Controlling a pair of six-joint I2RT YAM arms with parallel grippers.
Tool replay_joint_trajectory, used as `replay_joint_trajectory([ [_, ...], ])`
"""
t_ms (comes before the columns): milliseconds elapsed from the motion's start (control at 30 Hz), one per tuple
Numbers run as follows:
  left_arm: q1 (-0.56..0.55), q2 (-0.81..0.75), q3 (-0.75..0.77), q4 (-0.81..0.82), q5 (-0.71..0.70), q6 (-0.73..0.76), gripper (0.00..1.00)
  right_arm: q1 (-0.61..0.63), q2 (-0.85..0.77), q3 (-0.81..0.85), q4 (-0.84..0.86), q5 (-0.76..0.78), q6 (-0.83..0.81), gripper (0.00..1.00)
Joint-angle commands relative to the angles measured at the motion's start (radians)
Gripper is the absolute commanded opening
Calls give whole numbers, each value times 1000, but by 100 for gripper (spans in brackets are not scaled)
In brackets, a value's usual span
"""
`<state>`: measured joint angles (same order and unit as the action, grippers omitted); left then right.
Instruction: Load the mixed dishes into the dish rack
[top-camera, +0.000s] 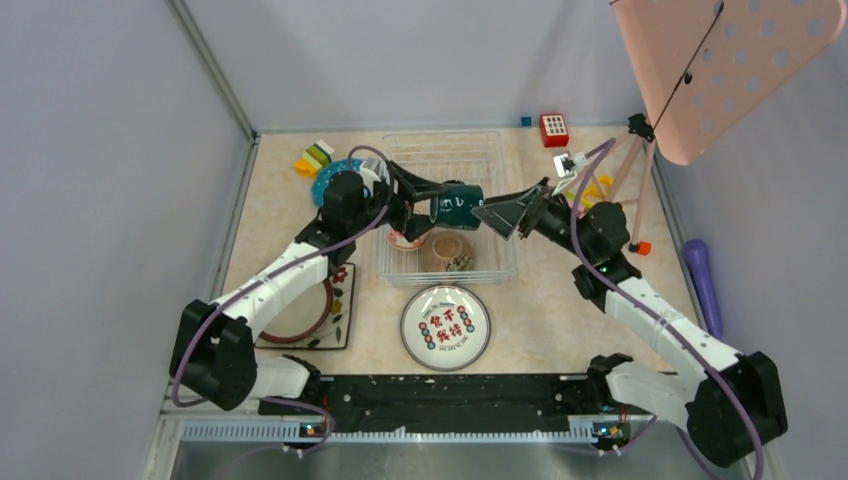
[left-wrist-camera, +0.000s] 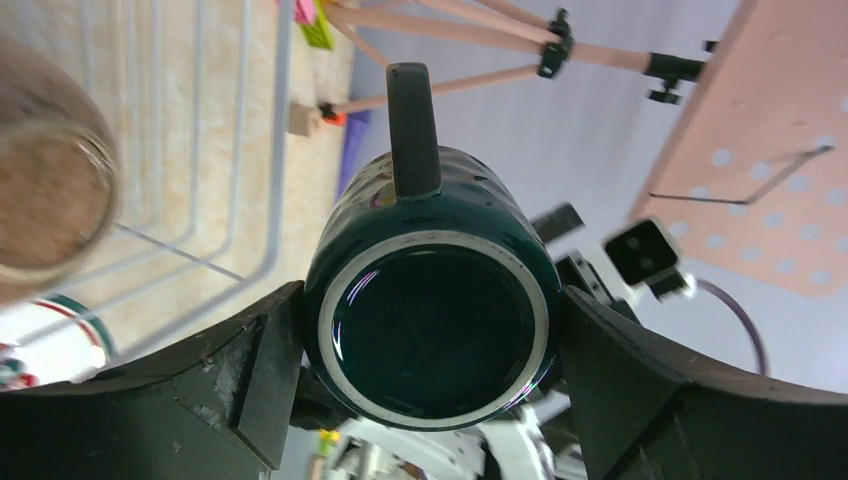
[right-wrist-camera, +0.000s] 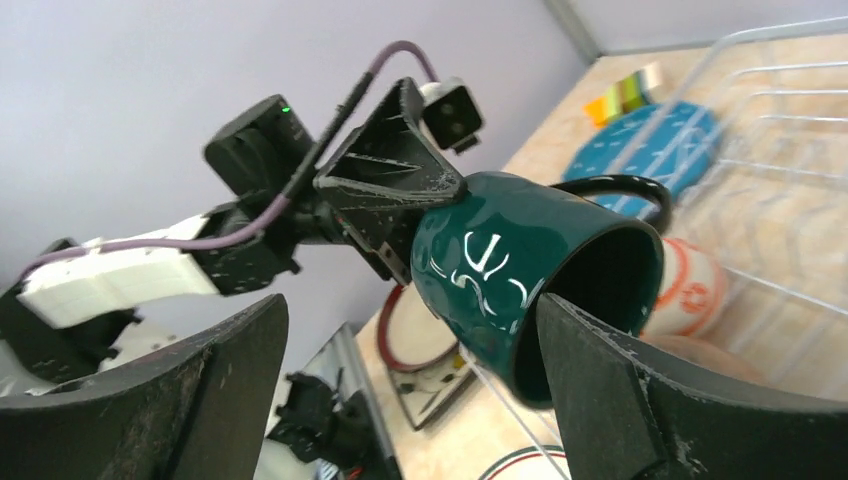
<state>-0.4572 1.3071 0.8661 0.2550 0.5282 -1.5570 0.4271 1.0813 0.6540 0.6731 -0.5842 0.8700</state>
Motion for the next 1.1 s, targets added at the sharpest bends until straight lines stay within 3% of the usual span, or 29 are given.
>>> replay_joint_trajectory([
  [0,-4,57,181,-197,-94,258,0,-13,-131,11,-356,216,-197,92],
  [133,-20,173,356,-440,-168,408,0,-15,-238,13,-538,347,-253,91],
  [333,-70,351,625,-685,-299,561,0,-14,-335,14,-656,425,-297,91],
  [467,-111,430,719,-721,-334,603,0,-15,-365,33,-719,454,-329,91],
  [700,-196,523,882,-839,-560,680,0,-16,-422,57,-781,500,-361,90],
  [1067,-247,676,1052,-897,-663,704,0,-15,-456,63,-805,515,-382,90],
])
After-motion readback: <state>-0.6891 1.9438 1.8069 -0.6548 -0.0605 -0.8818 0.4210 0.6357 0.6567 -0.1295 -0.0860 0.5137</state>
